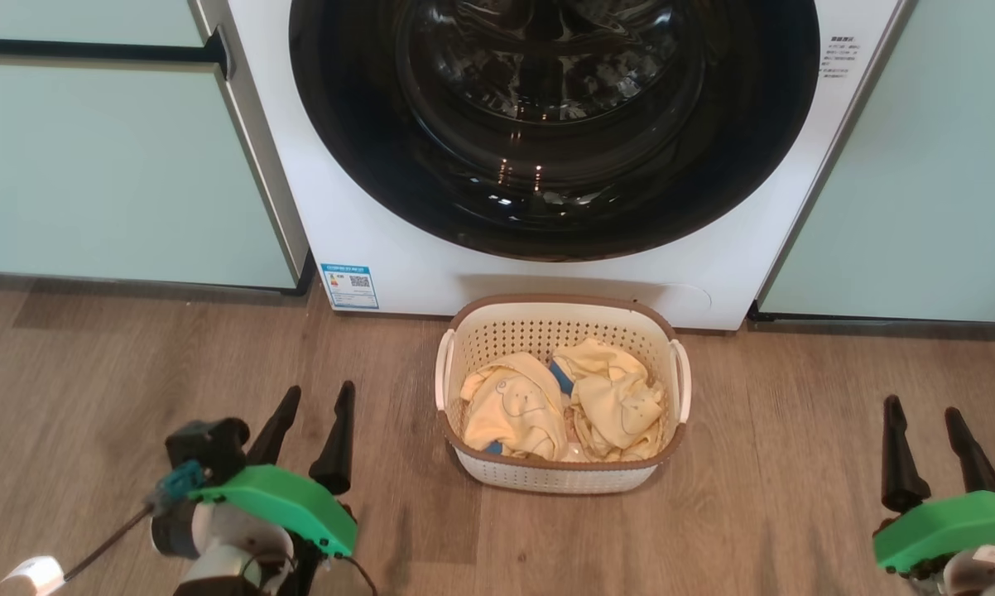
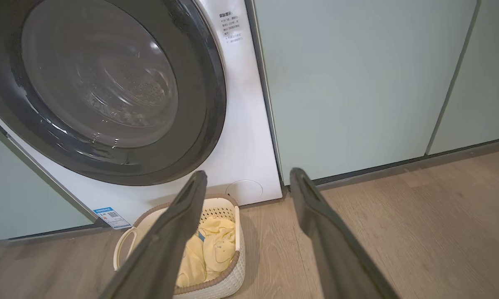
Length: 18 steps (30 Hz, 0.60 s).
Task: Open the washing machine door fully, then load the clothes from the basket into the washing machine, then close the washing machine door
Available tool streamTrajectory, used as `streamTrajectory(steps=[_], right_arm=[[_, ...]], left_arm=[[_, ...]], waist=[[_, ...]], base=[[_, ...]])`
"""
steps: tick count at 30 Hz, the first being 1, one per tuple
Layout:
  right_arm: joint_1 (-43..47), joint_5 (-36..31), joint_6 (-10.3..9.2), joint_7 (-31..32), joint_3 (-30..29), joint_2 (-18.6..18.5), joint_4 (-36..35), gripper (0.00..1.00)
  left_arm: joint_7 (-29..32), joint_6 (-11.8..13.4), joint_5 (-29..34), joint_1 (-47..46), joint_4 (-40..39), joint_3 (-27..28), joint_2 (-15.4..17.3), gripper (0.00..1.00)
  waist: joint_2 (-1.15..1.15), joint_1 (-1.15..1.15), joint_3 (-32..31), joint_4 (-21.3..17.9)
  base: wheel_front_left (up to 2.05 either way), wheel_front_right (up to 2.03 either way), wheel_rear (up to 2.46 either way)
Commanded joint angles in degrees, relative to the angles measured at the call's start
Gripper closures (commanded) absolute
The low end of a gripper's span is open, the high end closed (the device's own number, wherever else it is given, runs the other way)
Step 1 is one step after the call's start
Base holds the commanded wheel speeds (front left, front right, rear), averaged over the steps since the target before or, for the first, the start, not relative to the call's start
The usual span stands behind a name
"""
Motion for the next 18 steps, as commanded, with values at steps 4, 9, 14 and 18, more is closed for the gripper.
streamTrajectory(steps=[4, 9, 14, 18], right_arm=[[-2.38, -4.24, -0.15, -1.45, 1.30, -0.41, -2.15, 0.00], [-2.28, -7.94, -0.15, -2.29, 1.83, -0.41, -2.21, 0.00], [-2.40, -11.58, -0.16, -3.13, 2.03, -0.54, -2.25, 0.00], [-2.56, -14.52, -0.17, -3.81, 2.14, -0.60, -2.30, 0.00]], left_arm=[[-1.41, 0.14, 4.07, -3.38, -1.49, 1.27, 0.98, 0.00], [-2.26, 0.18, 7.75, -3.84, -1.40, 1.14, 1.05, 0.00], [-3.10, 0.34, 11.36, -4.03, -1.42, 1.02, 1.03, 0.00], [-3.77, 0.42, 14.33, -4.21, -1.26, 0.87, 1.10, 0.00]], waist=[[0.00, 0.00, 0.01, -0.12], [0.00, 0.00, 0.10, -0.26], [0.00, 0.00, 0.07, -0.42], [0.00, 0.00, 0.03, -0.56]], base=[[0.00, 0.00, 0.00], [0.00, 0.00, 0.00], [0.00, 0.00, 0.00], [0.00, 0.00, 0.00]])
